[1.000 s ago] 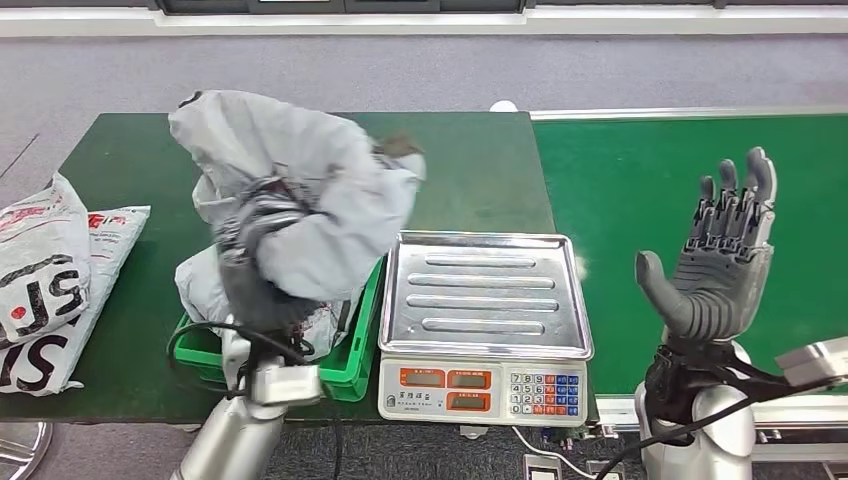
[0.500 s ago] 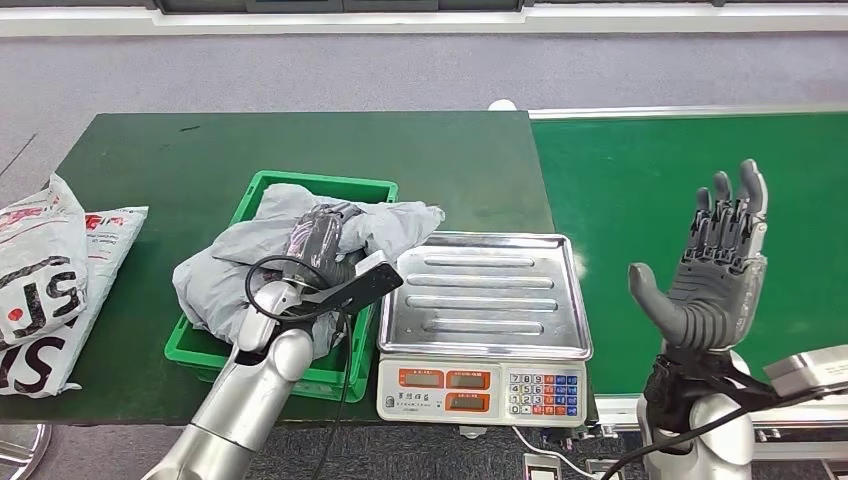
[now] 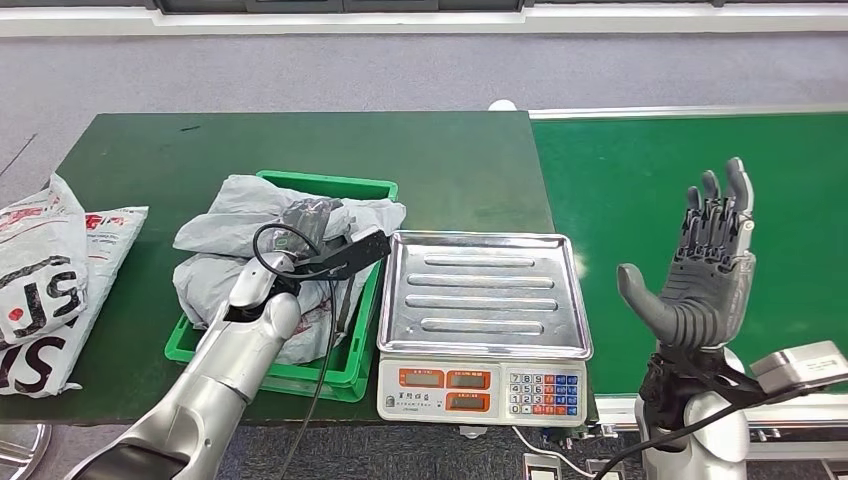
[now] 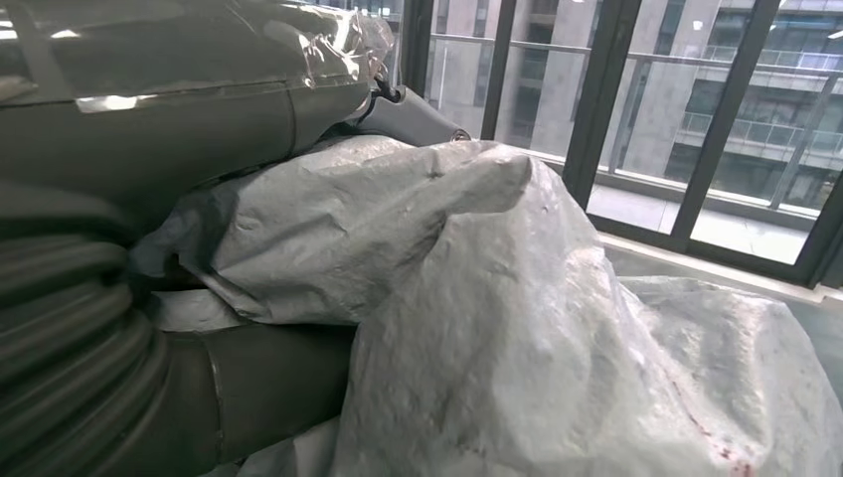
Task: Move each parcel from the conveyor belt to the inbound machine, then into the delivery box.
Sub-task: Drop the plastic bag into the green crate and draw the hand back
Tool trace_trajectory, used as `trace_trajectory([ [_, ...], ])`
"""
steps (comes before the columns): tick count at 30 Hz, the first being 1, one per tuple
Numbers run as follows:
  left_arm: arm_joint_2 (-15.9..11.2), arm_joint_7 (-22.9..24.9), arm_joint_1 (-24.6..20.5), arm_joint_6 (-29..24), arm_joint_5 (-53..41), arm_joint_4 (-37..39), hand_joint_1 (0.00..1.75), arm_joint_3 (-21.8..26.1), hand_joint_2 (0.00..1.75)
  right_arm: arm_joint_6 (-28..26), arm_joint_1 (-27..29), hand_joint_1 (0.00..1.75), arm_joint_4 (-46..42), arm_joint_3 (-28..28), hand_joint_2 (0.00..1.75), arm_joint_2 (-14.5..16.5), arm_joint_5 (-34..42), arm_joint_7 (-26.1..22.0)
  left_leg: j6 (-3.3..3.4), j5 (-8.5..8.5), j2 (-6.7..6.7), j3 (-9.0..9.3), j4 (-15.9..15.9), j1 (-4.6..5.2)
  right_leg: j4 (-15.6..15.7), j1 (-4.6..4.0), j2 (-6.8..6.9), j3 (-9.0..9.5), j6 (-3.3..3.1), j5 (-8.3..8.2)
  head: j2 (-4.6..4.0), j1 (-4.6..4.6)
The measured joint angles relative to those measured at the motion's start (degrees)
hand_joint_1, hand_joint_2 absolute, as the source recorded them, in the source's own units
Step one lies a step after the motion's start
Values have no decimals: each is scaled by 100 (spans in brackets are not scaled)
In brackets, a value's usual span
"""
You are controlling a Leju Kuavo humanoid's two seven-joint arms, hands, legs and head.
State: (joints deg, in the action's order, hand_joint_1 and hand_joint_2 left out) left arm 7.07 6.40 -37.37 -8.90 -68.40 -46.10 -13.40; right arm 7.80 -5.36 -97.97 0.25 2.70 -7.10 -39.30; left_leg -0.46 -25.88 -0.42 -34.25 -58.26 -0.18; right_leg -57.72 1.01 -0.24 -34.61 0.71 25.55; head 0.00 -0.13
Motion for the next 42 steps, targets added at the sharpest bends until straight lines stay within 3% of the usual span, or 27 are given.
trace_trajectory([
  [10, -9, 7, -84, 25, -41, 231, 175, 34, 175, 4, -36, 0, 45, -1, 175, 25, -2, 1, 0, 0, 0, 1, 0, 0, 0, -1, 0, 0, 0, 0, 0, 0],
  [17, -54, -126, -100, 673, -171, 449, 175, 35, 175, 138, -260, 0, 224, -1, 175, 34, -21, 44, 0, 0, 0, 3, 1, 0, 0, 0, 0, 4, 0, 0, 0, 0],
  [18, -63, -133, -100, 759, -175, 515, 167, 35, 175, 151, -318, 0, 273, -1, 175, 36, -25, 51, 0, 0, 0, 3, 1, 0, 0, 0, 1, 5, 0, 0, 0, 0],
  [22, -103, -161, -141, 1126, -209, 851, 24, 35, 175, 194, -522, 0, 423, 0, 175, 65, -51, 130, 1, 1, -2, 9, 1, 0, 0, 0, 3, 13, 0, 0, 0, 0],
  [26, -121, -832, -348, 2003, 37, 1379, 6, 33, 175, 209, -848, 0, 708, 7, 175, 93, -37, 249, 2, 1, -15, 25, 2, 0, 0, 1, 17, 31, 2, 3, 0, 0],
  [30, -97, -1348, -485, 2453, 256, 1741, 0, 30, 175, 151, -1034, 0, 913, 28, 175, 100, -1, 256, 7, 5, -80, 43, 1, 1, 1, 2, 79, 71, 10, 19, 0, 0],
  [40, -34, -1530, -529, 2316, 376, 1944, 0, -82, 175, 102, -1111, 0, 973, 48, 175, 119, 36, 297, 19, 13, -145, 49, -3, 8, 3, 11, 137, 105, 18, 30, 0, 0],
  [42, -30, -1532, -529, 2304, 380, 1950, 0, -84, 87, 100, -1109, 0, 973, 48, 175, 119, 40, 304, 20, 14, -145, 49, -3, 9, 3, 11, 137, 104, 19, 30, 0, 0],
])
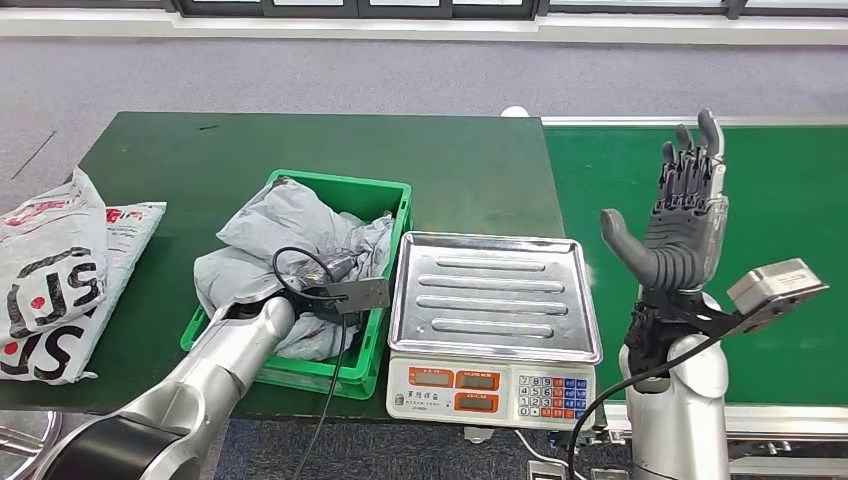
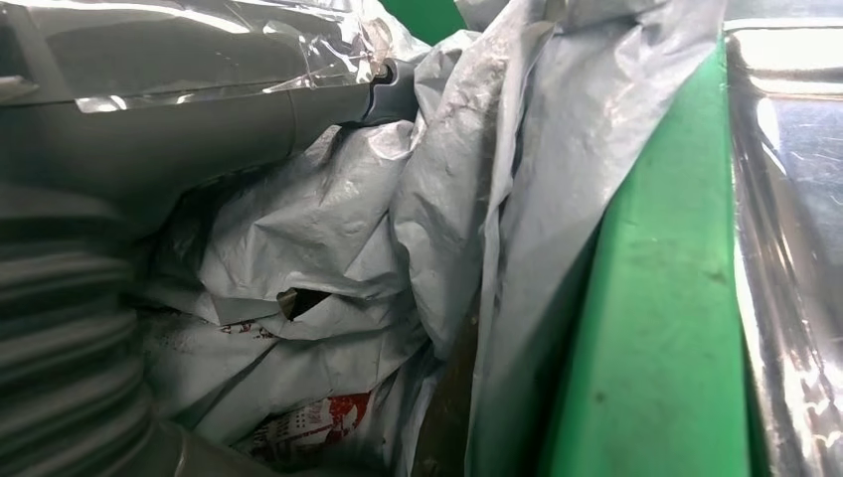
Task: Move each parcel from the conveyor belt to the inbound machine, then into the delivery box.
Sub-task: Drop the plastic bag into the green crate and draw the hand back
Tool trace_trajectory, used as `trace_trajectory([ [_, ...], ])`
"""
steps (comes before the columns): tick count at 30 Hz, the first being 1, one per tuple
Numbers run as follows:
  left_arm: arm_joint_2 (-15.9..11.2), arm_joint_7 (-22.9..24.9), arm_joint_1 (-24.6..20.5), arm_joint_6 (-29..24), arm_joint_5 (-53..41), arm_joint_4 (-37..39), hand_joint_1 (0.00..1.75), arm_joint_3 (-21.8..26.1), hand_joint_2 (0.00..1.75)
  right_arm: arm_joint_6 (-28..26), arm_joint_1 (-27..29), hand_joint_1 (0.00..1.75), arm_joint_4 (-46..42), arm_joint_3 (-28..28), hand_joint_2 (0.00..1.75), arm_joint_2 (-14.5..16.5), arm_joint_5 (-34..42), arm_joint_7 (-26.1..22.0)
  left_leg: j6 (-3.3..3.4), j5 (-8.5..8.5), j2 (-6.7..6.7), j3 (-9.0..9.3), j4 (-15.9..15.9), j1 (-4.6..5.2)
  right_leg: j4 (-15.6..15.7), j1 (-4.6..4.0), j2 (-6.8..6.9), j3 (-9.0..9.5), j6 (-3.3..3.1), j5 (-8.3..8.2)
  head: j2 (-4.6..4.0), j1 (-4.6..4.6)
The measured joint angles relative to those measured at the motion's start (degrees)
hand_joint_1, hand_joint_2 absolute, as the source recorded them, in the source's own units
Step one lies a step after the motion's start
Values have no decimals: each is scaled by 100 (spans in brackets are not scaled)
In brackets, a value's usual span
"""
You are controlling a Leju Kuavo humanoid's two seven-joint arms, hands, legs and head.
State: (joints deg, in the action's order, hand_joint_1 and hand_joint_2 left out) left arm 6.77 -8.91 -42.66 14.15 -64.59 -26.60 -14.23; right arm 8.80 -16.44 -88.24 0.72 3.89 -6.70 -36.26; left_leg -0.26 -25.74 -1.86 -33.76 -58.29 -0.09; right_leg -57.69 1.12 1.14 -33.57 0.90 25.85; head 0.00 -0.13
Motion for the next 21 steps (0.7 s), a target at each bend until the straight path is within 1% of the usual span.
trace_trajectory([
  [2, 1, -22, 6, -49, 38, 3, 0, -7, 0, -3, 7, 0, -1, 0, 175, 0, 6, 7, 0, 0, 0, 0, 0, 0, 0, 0, 0, -1, 0, 0, 0, 0],
  [4, 1, -88, 50, -280, 164, -46, 0, -18, 0, -5, 50, 0, -28, 0, 175, 0, 13, 15, 1, 1, -1, -1, -1, 0, 0, 0, 0, -4, 0, 0, 0, 0],
  [7, 1, -208, 287, -1093, 658, -404, 0, -22, 0, 2, 247, 0, -190, 0, 175, 0, 24, 37, 1, 3, -2, -14, -2, 0, 0, 0, 1, -18, 0, -1, 0, 0],
  [9, 3, -256, 511, -1568, 1132, -872, 0, -16, 0, 19, 389, 0, -318, 0, 175, 0, 26, 40, 1, 3, 2, -27, -3, 0, 0, 0, -2, -32, 0, -1, 0, 0],
  [12, 16, -324, 812, -2110, 1670, -1748, 0, 21, 0, 39, 522, 0, -458, 0, 175, 0, 28, 44, 0, -1, 17, -38, -3, 0, 0, 0, -17, -46, 0, -1, 0, 0],
  [15, 22, -337, 1088, -2756, 1645, -2542, 0, 49, 0, 46, 616, 0, -564, 0, 175, 0, 35, 50, -2, -14, 47, -39, -3, 0, 0, -1, -43, -57, 0, -1, 0, 0],
  [18, -6, -343, 1333, -3535, 1215, -3168, 0, 63, 0, 38, 726, 0, -663, 0, 175, 0, 50, 46, -5, -20, 61, -39, -1, -1, 0, -3, -55, -65, 0, 0, 0, 0],
  [21, -56, -351, 1535, -4033, 875, -3620, 0, 73, 131, 7, 814, 0, -732, 0, 175, -1, 74, 38, -6, -20, 63, -39, 0, -5, 0, -7, -58, -70, -4, 2, 0, 0],
])
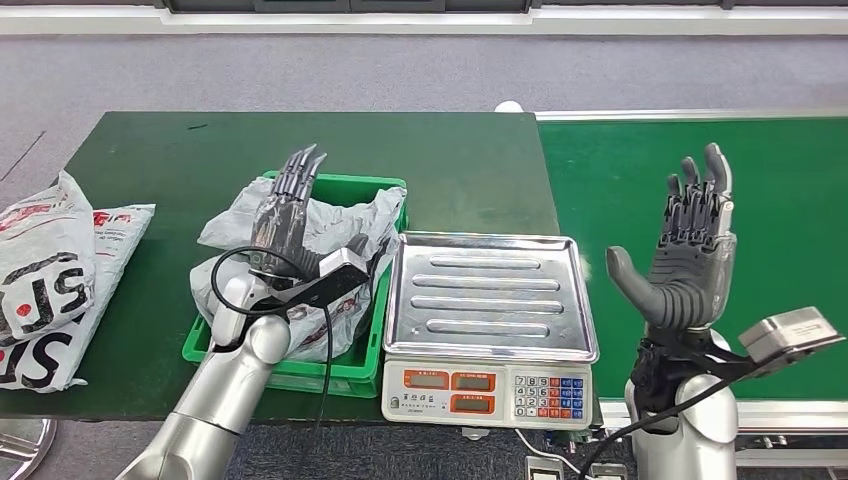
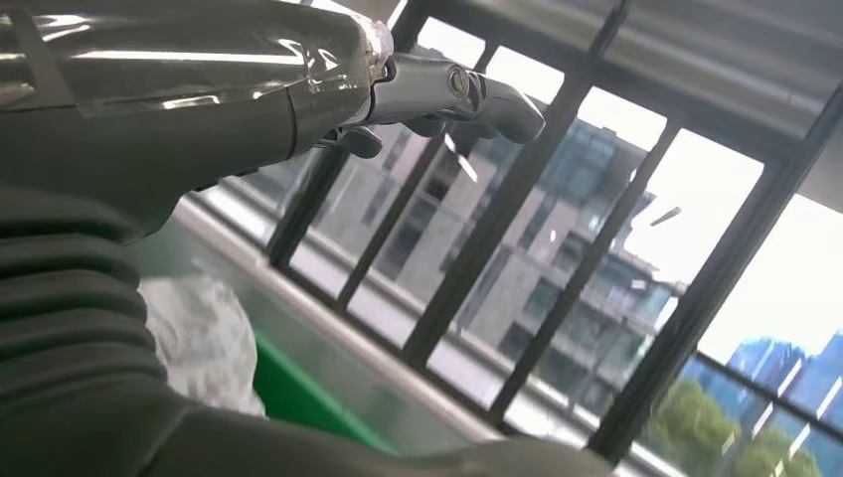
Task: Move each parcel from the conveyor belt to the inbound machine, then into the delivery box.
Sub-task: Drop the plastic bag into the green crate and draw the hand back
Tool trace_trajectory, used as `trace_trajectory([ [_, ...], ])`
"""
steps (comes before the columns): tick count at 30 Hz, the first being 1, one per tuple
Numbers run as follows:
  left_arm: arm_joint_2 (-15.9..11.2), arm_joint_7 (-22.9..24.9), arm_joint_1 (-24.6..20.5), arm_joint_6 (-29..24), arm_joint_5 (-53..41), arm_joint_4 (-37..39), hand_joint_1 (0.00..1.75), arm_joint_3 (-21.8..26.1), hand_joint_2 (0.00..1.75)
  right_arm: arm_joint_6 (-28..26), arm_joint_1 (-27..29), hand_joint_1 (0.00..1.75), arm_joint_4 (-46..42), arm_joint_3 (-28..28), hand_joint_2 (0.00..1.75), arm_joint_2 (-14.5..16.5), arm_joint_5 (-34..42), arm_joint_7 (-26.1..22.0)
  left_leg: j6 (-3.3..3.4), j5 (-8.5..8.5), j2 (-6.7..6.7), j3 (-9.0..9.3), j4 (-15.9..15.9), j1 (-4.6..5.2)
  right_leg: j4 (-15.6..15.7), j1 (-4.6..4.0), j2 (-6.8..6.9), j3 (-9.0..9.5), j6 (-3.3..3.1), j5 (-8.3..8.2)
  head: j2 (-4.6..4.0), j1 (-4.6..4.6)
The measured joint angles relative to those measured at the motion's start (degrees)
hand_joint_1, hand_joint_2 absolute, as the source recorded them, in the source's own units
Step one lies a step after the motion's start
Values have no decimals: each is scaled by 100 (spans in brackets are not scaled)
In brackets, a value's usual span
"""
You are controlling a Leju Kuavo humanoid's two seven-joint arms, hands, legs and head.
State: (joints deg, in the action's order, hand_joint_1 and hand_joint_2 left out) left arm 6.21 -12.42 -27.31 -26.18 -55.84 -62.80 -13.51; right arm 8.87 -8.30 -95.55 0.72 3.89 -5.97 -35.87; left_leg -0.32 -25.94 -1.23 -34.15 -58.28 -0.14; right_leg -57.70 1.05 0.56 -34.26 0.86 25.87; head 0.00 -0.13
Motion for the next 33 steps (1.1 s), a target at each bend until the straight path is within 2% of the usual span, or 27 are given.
trace_trajectory([
  [1, -18, 13, 54, -74, -70, -109, 0, 4, 175, -9, 21, 0, -15, 0, 175, -1, 9, -4, 0, 0, 1, 0, 1, -1, 0, -1, 0, -1, -1, 1, 0, 0],
  [9, -88, 456, 261, -187, -761, -579, 0, 161, 175, -64, 144, 0, -149, 0, 175, -21, 67, -8, -3, 2, 9, 0, 1, -4, -1, -3, -6, -2, -4, 1, 0, 0],
  [10, -83, 278, 295, -142, -528, -645, 0, 202, 175, -62, 162, 0, -168, 0, 175, -21, 62, -1, -3, 2, 11, 0, 1, -3, -1, -3, -9, -2, -4, 0, 0, 0],
  [12, -58, -470, 407, 173, 548, -847, 0, 273, 175, -54, 175, 0, -185, 0, 175, -20, 61, 21, -3, 1, 15, 0, 1, -3, -1, -3, -13, -3, -4, 0, 0, 0],
  [14, -19, -1255, 537, 749, 1903, -1083, 0, 299, 175, -56, 145, 0, -178, 0, 175, -19, 85, 56, -3, -1, 16, -2, 1, -3, -1, -2, -15, -3, -4, 1, 0, 0],
  [16, 20, -1714, 662, 1588, 3111, -1279, 0, 299, 175, -121, 59, 0, -131, 0, 175, -19, 140, 130, -4, -3, 16, -2, 1, -2, -1, -2, -15, -4, -3, 1, 0, 0],
  [18, 67, -1950, 789, 2584, 4078, -1397, 0, 286, 175, -277, -63, 0, -25, 0, 87, -20, 227, 250, -4, -4, 17, -2, 1, -2, 0, -2, -15, -6, -3, 1, 0, 0],
  [20, 126, -2037, 908, 3282, 4615, -1433, 0, 254, 175, -445, -168, 0, 106, 0, 87, -21, 316, 342, -4, -4, 17, -2, 1, -2, 0, -2, -15, -6, -3, 1, 0, 0],
  [22, 187, -2079, 1000, 3620, 4839, -1424, 0, 210, 175, -581, -232, 0, 226, 0, 175, -21, 388, 403, -4, -4, 18, -2, 0, -2, 0, -2, -15, -7, -3, 0, 0, 0],
  [26, 327, -2187, 1064, 3827, 5067, -1296, 0, 104, 175, -892, -317, 0, 525, 0, 175, -21, 418, 516, -4, -4, 21, -1, 0, -2, 0, -2, -17, -7, -3, 0, 0, 0],
  [33, 461, -2218, 1217, 3379, 5079, -1112, 0, -10, 175, -981, -449, 0, 1098, 0, 175, -21, 589, 651, -5, -4, 25, -2, 1, -3, 0, -3, -23, -10, -4, 0, 0, 0],
])
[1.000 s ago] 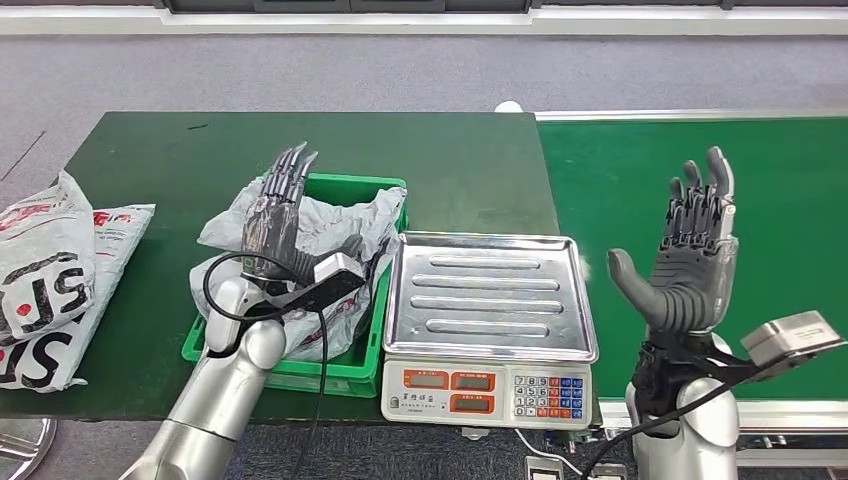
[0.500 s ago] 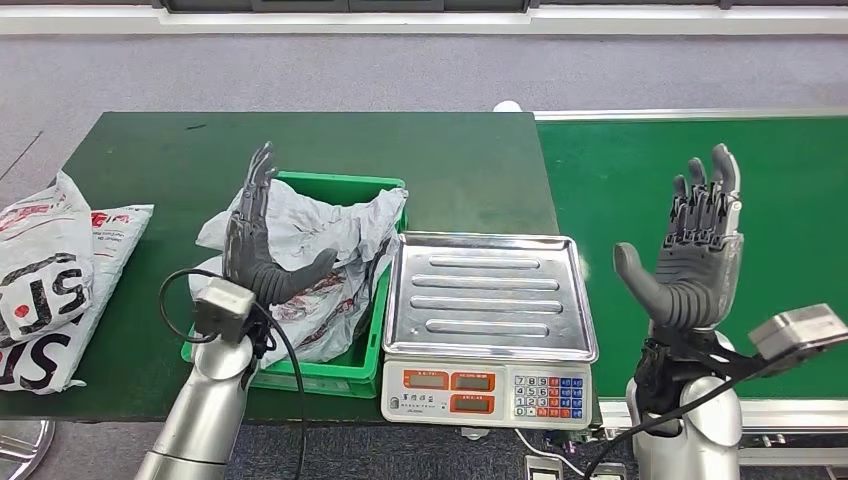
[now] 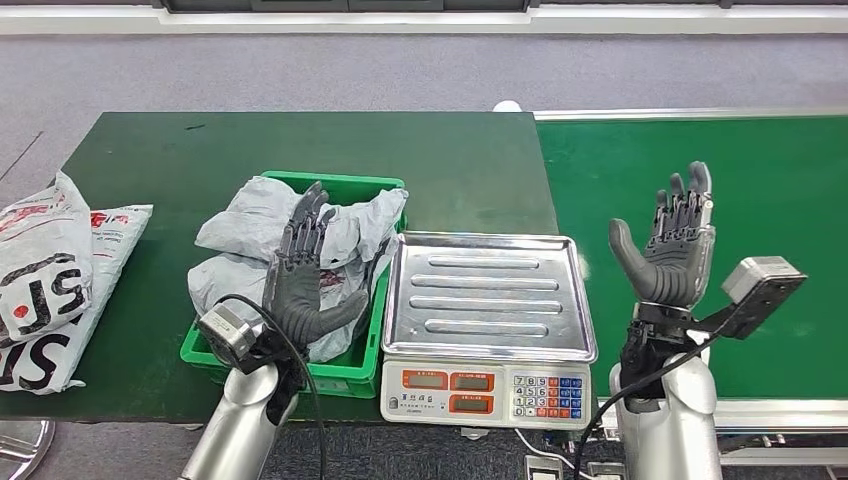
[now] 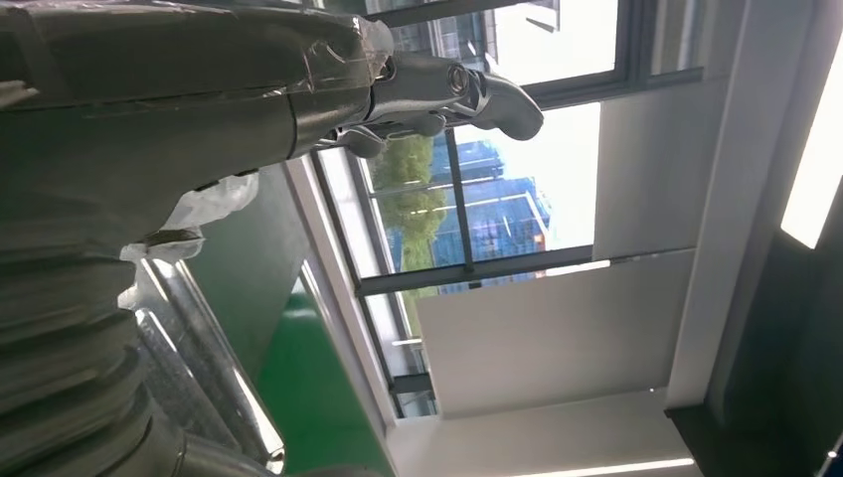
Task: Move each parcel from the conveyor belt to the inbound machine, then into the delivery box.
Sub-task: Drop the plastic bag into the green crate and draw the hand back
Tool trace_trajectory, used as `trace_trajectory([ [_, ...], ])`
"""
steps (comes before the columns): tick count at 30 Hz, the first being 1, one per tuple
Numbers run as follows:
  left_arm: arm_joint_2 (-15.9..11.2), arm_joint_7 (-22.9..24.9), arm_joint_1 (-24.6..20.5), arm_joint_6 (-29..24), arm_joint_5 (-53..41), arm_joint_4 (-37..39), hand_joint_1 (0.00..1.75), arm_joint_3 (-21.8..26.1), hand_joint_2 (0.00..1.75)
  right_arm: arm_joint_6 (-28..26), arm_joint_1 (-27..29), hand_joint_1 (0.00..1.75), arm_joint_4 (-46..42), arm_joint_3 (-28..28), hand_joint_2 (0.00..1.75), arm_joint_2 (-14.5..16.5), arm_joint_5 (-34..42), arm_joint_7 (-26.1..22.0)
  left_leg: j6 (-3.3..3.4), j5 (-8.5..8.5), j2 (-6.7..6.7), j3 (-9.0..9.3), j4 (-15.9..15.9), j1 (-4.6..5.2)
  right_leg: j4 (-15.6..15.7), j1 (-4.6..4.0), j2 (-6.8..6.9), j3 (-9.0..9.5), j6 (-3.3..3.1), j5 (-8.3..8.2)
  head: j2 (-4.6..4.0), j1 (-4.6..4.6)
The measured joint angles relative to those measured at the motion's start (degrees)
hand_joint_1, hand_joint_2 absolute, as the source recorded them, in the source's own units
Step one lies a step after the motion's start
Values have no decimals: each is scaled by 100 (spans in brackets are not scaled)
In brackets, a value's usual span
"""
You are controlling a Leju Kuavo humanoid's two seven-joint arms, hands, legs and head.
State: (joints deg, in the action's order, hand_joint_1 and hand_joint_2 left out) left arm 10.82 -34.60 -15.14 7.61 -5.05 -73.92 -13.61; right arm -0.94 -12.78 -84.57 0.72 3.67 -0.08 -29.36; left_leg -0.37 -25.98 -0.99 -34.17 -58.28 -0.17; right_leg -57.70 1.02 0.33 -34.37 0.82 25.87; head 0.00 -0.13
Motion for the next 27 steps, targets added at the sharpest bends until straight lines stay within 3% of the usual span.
trace_trajectory([
  [6, 13, -24, 108, -279, 81, 28, 0, -16, 175, 119, -41, 0, 252, 0, 175, -2, 46, 49, -1, -1, 1, -2, 2, 0, 0, 0, -2, -1, 0, 1, -1, 0],
  [9, 12, -42, 257, -548, -40, 1, 0, -16, 175, 163, -44, 0, 421, 10, 44, -1, -38, -26, -1, -1, 0, -3, 2, 0, 0, 0, -1, -1, 0, 1, -1, 0],
  [10, 13, -50, 303, -625, -112, -11, 0, -16, 175, 111, -48, 0, 460, 22, 44, -1, -148, -59, -1, -1, 0, -4, 2, 0, 0, 0, -1, -1, 0, 1, -1, 0],
  [13, 41, -63, 408, -738, -223, -77, 0, -16, 175, -130, -88, 0, 434, 89, 175, 10, -523, -35, -1, -1, 0, -5, 1, 0, 0, 1, -1, -1, 0, 1, 0, 0],
  [19, 142, 23, 432, -465, -179, -326, 0, -16, 175, -400, 27, 0, -62, 323, 175, 388, -748, -3, -1, -1, 1, -3, 2, -3, 0, -3, -1, -3, -2, 2, -1, 0],
  [27, 214, 120, 350, 53, -300, -406, 0, -16, 175, -610, 374, 0, 32, 551, 175, 746, -1404, -169, -2, -1, 1, -3, 3, -4, 0, -3, -1, -5, -5, 4, -1, 0],
])
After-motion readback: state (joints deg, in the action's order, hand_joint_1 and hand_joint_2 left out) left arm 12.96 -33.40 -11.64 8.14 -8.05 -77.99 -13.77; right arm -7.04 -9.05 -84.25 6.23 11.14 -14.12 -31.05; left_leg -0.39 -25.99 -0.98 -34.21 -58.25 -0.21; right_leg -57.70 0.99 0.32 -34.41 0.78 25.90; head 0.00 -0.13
